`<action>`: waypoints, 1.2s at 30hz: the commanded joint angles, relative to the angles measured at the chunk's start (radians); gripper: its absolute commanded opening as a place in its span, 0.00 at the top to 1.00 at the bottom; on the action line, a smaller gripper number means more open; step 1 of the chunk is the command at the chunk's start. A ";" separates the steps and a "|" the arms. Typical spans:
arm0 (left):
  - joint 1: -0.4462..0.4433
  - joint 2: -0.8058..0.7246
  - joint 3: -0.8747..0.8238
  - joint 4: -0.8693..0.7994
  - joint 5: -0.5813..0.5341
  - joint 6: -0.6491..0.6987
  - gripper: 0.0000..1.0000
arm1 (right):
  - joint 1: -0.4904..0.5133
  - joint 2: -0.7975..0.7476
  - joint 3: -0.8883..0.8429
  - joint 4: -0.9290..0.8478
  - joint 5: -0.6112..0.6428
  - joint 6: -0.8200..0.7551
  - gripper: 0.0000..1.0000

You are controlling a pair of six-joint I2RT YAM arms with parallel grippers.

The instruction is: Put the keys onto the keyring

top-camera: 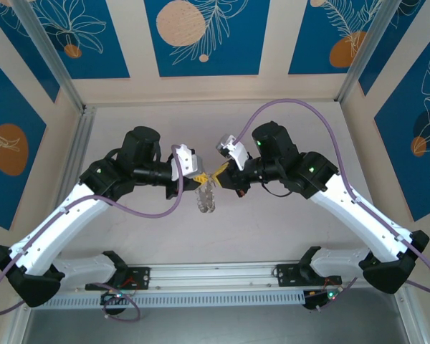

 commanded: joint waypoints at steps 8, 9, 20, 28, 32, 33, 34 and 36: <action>-0.026 -0.026 0.008 0.015 0.025 0.027 1.00 | 0.034 -0.037 0.000 0.044 -0.058 -0.006 1.00; -0.027 -0.026 0.008 0.015 0.026 0.027 1.00 | 0.040 -0.035 0.000 0.046 -0.058 -0.006 1.00; -0.034 -0.034 0.003 0.013 0.015 0.031 1.00 | 0.046 -0.011 0.007 0.060 -0.035 0.014 1.00; -0.037 -0.044 -0.004 0.012 0.013 0.038 1.00 | 0.032 -0.005 0.020 0.062 -0.020 0.041 1.00; -0.042 -0.051 -0.004 0.008 0.008 0.042 1.00 | 0.026 0.020 0.044 0.037 -0.012 0.055 1.00; -0.043 -0.052 -0.004 0.006 0.007 0.044 1.00 | 0.025 0.025 0.048 0.032 -0.012 0.058 1.00; -0.043 -0.052 -0.004 0.004 0.006 0.045 1.00 | 0.025 0.027 0.051 0.029 -0.012 0.060 1.00; -0.046 -0.052 -0.005 0.002 0.003 0.047 1.00 | 0.023 0.032 0.054 0.027 -0.014 0.065 1.00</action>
